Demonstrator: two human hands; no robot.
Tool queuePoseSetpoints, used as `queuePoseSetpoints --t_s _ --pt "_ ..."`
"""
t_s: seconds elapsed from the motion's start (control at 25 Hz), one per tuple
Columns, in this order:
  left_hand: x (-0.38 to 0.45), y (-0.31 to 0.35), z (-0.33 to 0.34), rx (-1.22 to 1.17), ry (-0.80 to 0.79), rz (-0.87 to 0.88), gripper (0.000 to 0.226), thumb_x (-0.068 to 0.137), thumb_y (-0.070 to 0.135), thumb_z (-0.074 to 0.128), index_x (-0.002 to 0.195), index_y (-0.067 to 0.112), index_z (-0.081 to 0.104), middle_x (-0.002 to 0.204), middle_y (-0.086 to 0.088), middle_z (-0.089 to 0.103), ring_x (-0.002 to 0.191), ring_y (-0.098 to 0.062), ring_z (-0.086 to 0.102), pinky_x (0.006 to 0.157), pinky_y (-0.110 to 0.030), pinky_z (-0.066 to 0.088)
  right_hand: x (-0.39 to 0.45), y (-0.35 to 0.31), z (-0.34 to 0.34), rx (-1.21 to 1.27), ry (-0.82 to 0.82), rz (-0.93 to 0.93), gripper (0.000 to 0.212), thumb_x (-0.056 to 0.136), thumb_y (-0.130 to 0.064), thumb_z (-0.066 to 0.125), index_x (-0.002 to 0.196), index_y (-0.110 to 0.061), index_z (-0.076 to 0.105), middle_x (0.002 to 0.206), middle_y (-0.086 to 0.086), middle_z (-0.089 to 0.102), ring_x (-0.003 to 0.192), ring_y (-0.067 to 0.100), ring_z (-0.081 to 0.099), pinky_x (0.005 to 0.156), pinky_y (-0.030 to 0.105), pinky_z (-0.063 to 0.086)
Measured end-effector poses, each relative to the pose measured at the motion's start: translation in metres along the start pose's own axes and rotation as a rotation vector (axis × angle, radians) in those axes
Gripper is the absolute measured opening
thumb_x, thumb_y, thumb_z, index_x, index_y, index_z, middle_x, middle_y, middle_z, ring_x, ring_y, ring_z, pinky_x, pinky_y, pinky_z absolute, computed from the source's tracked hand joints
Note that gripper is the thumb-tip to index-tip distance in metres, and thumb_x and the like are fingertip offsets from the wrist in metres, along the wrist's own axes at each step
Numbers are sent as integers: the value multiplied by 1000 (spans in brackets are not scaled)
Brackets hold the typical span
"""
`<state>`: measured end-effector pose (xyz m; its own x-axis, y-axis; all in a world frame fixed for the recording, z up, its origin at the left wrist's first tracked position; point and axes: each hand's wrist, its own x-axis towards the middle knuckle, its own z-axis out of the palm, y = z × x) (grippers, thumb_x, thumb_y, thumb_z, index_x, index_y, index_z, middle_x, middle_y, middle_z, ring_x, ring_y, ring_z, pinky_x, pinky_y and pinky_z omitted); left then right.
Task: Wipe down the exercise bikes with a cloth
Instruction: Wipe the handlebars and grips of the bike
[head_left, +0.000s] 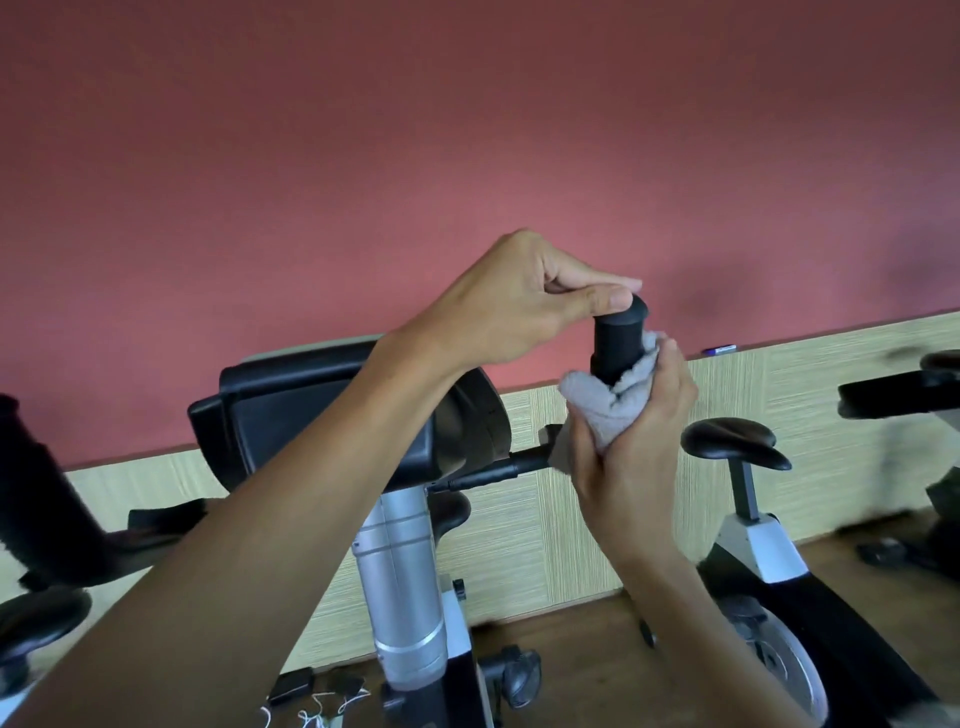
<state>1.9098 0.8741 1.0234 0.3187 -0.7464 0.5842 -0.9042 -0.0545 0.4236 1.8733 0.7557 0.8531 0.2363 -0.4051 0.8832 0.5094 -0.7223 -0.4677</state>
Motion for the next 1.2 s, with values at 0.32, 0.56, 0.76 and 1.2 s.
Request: queuePoseSetpoints --t_s 0.32,0.56,0.76,1.2 --pt "0 -4 0 -19 -9 11 24 97 18 70 119 7 74 119 12 70 111 9 64 94 -7 45 31 -26 3 -37 107 -79 74 100 -26 57 153 10 20 154 26 30 147 33 30 121 36 28" --pt "0 -2 0 34 -4 23 24 98 22 69 118 10 75 124 9 70 105 16 62 91 -6 44 -15 5 1 -4 -35 38 82 95 -18 58 156 4 8 153 25 23 145 34 31 117 47 31" --pt "3 -4 -1 -11 -29 2 24 98 21 69 118 10 75 121 15 69 109 11 63 91 -9 48 21 -17 4 -40 88 -32 76 100 -27 58 154 8 17 154 24 27 148 30 29 122 34 25" --pt "0 -3 0 27 -7 9 24 98 25 69 118 13 76 121 14 70 107 14 63 92 -7 46 19 -15 0 -77 57 -80 75 98 -17 62 151 12 19 150 30 29 144 33 31 121 38 28"
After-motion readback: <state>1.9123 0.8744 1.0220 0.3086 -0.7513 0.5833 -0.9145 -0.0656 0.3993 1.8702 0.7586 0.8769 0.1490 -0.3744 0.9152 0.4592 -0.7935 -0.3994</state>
